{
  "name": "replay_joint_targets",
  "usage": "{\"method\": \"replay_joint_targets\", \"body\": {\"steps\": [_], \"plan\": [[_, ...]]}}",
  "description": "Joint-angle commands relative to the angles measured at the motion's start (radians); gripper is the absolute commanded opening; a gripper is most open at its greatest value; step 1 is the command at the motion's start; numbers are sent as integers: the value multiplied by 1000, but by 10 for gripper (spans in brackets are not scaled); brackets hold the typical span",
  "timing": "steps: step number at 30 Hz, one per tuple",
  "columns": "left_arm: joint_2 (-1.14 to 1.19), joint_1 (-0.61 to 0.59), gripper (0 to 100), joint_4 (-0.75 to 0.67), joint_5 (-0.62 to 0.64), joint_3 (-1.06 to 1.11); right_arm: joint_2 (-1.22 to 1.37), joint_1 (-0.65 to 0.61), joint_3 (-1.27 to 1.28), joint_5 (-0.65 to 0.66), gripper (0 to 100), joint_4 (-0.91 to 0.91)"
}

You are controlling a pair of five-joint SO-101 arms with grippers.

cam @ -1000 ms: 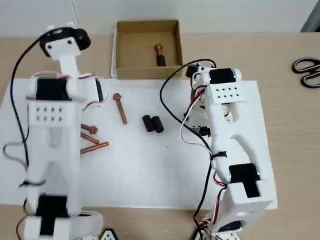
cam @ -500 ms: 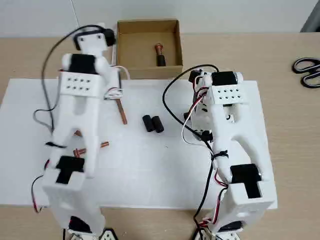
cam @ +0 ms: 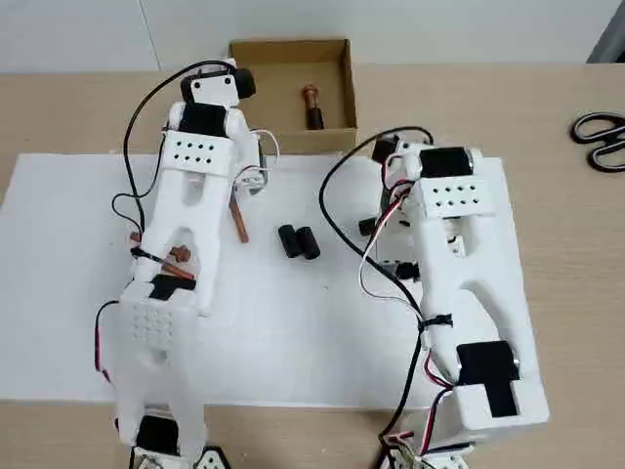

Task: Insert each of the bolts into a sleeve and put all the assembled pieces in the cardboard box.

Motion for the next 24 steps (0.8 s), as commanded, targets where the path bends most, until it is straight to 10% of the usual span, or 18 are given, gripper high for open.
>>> {"method": "replay_joint_targets", "body": {"steps": [1,24], "plan": [[43,3,108,-20,12,-101,-81,7,38,-8,4,-33],[193,-63,108,0,71,-216,-148,84,95,-5,4,-65]]}}
